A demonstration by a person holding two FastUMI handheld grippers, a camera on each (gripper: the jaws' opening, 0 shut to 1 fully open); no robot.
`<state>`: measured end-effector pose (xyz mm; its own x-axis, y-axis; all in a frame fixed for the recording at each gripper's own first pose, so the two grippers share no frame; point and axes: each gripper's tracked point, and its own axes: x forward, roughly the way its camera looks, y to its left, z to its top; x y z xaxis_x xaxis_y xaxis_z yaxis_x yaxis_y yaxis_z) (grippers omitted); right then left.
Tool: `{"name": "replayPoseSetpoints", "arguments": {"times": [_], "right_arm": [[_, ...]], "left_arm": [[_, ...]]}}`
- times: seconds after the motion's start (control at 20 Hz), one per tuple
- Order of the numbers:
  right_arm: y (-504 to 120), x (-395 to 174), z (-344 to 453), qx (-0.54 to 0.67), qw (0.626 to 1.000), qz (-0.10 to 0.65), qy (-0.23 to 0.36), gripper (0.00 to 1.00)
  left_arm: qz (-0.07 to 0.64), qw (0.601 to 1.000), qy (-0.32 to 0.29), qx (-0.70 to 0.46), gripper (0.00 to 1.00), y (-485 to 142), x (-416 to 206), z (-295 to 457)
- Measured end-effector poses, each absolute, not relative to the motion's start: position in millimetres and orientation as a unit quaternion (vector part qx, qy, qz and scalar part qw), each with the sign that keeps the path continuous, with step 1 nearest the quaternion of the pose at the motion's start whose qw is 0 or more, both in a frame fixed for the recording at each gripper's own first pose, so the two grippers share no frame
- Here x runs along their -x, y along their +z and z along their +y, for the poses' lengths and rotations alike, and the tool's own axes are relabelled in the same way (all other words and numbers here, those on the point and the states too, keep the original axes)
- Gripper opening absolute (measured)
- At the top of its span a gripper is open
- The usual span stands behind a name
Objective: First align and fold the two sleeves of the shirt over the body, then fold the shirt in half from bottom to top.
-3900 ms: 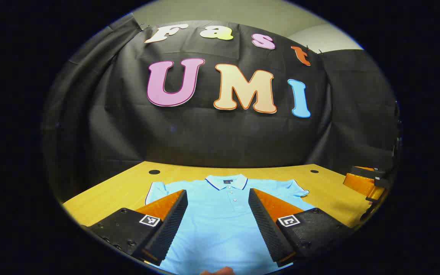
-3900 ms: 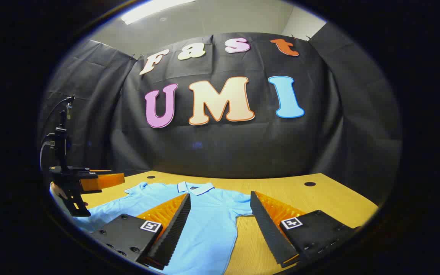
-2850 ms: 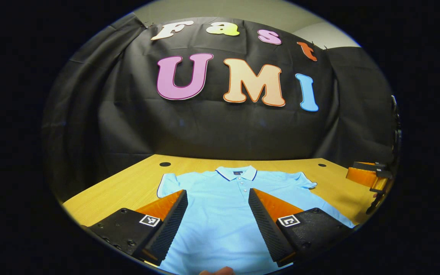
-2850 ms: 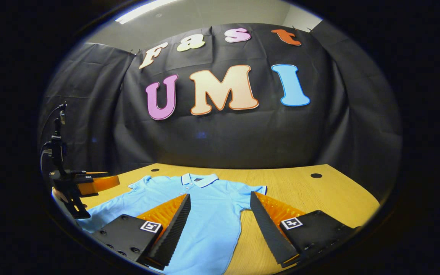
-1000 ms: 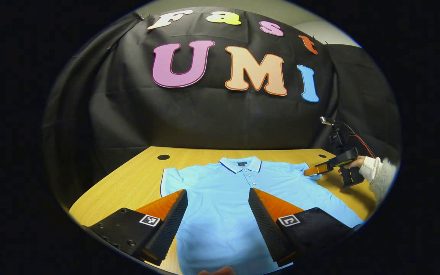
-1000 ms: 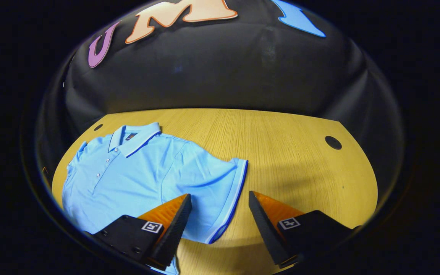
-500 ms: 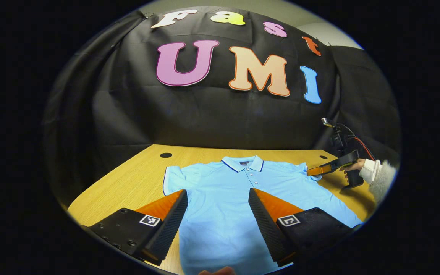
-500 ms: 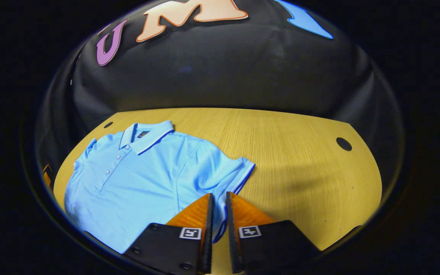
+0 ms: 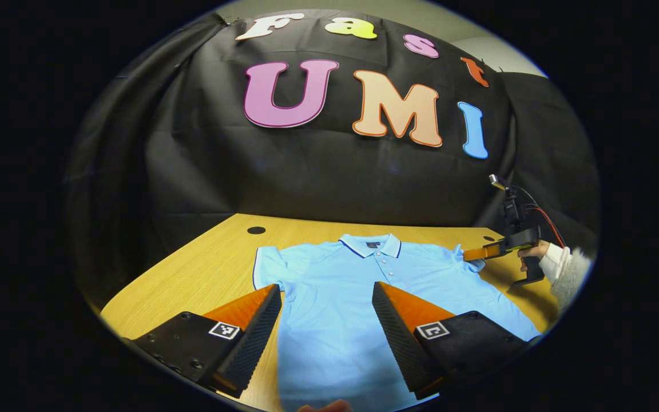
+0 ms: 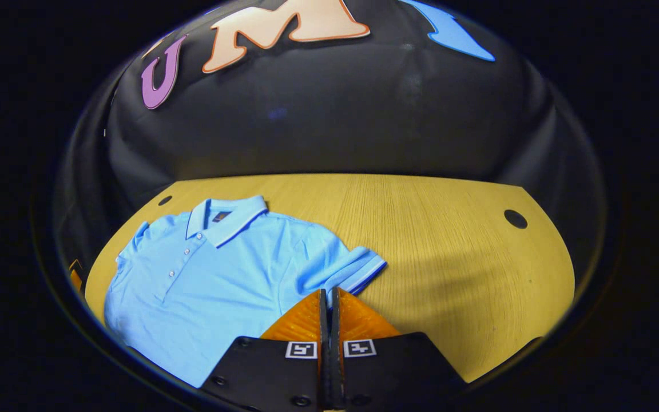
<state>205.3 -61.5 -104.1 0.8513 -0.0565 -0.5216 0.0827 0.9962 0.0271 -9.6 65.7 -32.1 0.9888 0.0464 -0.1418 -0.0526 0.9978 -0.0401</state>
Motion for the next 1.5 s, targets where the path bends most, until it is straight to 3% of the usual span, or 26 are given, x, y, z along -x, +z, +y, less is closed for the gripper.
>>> {"name": "replayPoseSetpoints", "arguments": {"times": [0.15, 0.5, 0.65, 0.7, 0.75, 0.85, 1.5], "right_arm": [[-91, -211, -34, -0.020, 0.969, 0.246, -0.014, 0.02], [-101, -214, 76, -0.089, 0.958, 0.249, 0.109, 0.03], [-102, -198, 107, -0.136, 0.939, 0.273, 0.157, 0.25], [-102, -192, 112, -0.139, 0.935, 0.281, 0.168, 0.27], [-98, -185, 117, -0.141, 0.932, 0.282, 0.181, 0.40], [-90, -173, 118, -0.137, 0.933, 0.275, 0.186, 0.98], [-68, -84, 54, -0.103, 0.958, 0.231, 0.133, 0.95]], "left_arm": [[0.071, 0.997, 0.030, 0.023, 0.95, -32, 10, 68], [0.082, 0.995, 0.046, 0.035, 0.96, -42, 13, 77], [0.087, 0.994, 0.051, 0.042, 0.95, -44, 12, 86], [0.091, 0.993, 0.053, 0.050, 0.95, -46, 11, 90], [0.094, 0.992, 0.054, 0.060, 0.95, -45, 8, 94], [0.105, 0.990, 0.054, 0.083, 0.95, -46, 2, 102], [0.245, 0.964, 0.055, 0.090, 0.95, -77, -78, 174]]}}
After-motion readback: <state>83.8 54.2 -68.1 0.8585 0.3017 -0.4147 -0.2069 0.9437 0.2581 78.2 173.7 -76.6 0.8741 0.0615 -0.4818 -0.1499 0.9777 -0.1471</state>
